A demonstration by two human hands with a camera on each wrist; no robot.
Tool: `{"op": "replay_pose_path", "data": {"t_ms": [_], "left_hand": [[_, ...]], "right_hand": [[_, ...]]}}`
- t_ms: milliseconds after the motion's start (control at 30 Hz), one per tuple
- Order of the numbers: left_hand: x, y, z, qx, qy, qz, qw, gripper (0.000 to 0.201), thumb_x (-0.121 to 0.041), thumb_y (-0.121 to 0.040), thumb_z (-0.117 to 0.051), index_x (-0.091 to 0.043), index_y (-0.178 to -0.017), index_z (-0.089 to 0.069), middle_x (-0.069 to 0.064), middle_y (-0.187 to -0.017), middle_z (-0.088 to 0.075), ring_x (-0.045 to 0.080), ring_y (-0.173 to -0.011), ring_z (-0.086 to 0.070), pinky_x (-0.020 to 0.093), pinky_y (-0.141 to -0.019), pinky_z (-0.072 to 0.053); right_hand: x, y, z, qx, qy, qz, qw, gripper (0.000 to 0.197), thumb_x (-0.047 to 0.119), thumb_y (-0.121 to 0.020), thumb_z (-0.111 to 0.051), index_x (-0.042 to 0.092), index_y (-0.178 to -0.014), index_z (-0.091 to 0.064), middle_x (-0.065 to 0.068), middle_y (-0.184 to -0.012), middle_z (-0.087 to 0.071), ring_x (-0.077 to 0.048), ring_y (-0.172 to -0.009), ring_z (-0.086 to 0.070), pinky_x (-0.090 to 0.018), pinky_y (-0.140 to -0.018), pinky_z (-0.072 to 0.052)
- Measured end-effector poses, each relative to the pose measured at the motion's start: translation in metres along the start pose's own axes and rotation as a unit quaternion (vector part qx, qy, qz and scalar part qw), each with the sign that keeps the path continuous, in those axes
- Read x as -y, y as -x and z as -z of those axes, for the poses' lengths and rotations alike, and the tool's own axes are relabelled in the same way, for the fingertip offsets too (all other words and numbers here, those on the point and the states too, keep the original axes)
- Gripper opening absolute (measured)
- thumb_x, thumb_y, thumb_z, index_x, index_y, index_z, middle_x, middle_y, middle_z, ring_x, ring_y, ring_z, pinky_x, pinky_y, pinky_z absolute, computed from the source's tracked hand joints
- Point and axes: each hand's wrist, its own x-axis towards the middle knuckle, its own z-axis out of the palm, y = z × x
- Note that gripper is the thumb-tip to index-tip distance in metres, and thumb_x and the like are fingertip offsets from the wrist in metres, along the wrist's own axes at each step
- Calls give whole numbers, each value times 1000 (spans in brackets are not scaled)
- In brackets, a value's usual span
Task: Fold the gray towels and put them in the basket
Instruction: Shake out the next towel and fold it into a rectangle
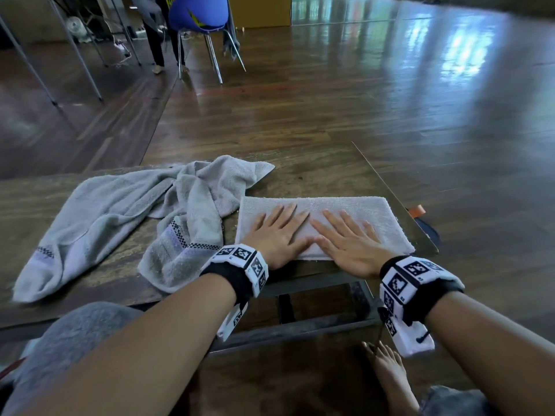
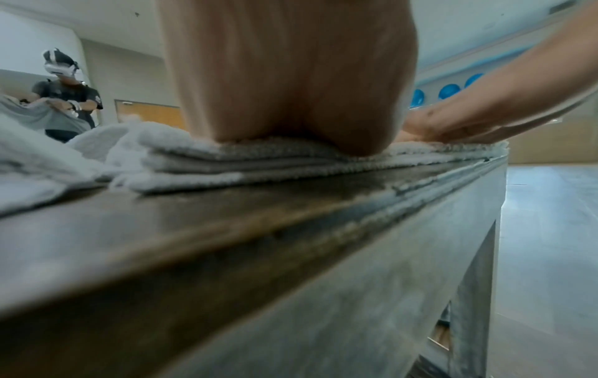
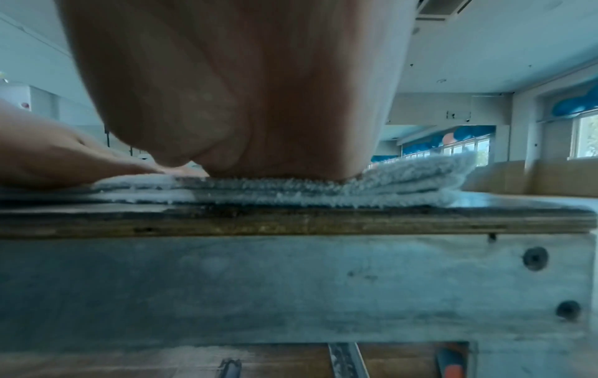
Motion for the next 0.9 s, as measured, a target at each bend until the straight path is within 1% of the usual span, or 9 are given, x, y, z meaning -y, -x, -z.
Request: {"op": "replay_pose_path", "data": {"t_ms": [133,367,433,567,667,733,800,867,900], "left_hand": [[10,2,1,13,-3,27,1000,78,-79,-89,-17,-45,-154,10,-11,-164,20,9,-150,21,39,-121,13],[27,11,7,33,-3,61,998,92,-88,-80,-15,-41,-153,17,-9,-163,25,9,-148,26,39,-121,13],[33,15,10,42,-1,79,996,97,-91,-77,-16,-41,-152,19,-10,-162,27,9,-148,26,42,-120,13],[42,22,14,56,-1,105,993,105,-96,-71,-17,-41,-152,22,-11,-160,31,9,-149,24,48,-121,12],[42,24,14,57,1,114,992,107,-97,-69,-17,-39,-152,22,-11,-160,31,9,-149,24,50,-120,12],[41,23,14,55,-3,115,992,107,-96,-71,-17,-38,-152,22,-10,-161,31,10,-149,23,51,-120,12],[40,22,13,51,-4,116,992,107,-95,-72,-18,-38,-153,21,-9,-161,30,11,-149,24,53,-119,11],[38,23,13,47,-3,117,992,106,-95,-72,-19,-37,-153,20,-9,-162,29,11,-149,24,54,-118,12],[37,23,13,45,-5,119,992,106,-95,-73,-19,-37,-153,19,-9,-162,28,11,-149,24,54,-118,12]], "right_hand": [[-13,3,-1,-10,-2,-28,1000,61,67,-98,-10,53,-152,15,16,-162,28,-15,-149,29,-48,-120,12],[-26,8,6,5,-15,-92,996,83,84,-86,-13,47,-152,21,11,-160,34,-16,-148,31,-44,-120,13],[-29,11,10,10,-17,-107,994,87,86,-84,-12,44,-153,22,8,-160,35,-16,-148,31,-43,-120,12],[-30,16,17,31,-17,-153,988,95,87,-83,-15,37,-154,23,3,-160,36,-17,-150,27,-51,-123,8],[-31,17,25,48,-23,-198,979,106,91,-78,-19,31,-155,22,3,-161,35,-19,-152,22,-55,-122,5],[-29,17,30,58,-33,-226,972,114,94,-74,-24,29,-156,21,0,-162,33,-23,-153,19,-57,-123,3],[-27,17,34,60,-34,-256,964,119,95,-71,-28,28,-158,18,-6,-165,26,-28,-154,15,-58,-123,0],[-22,16,39,36,12,-272,961,121,97,-70,-29,26,-160,8,-11,-168,14,-31,-154,11,-57,-122,-1],[-17,17,41,6,48,-266,963,119,96,-71,-31,23,-160,-2,-13,-168,6,-31,-154,8,-56,-121,-4]]}}
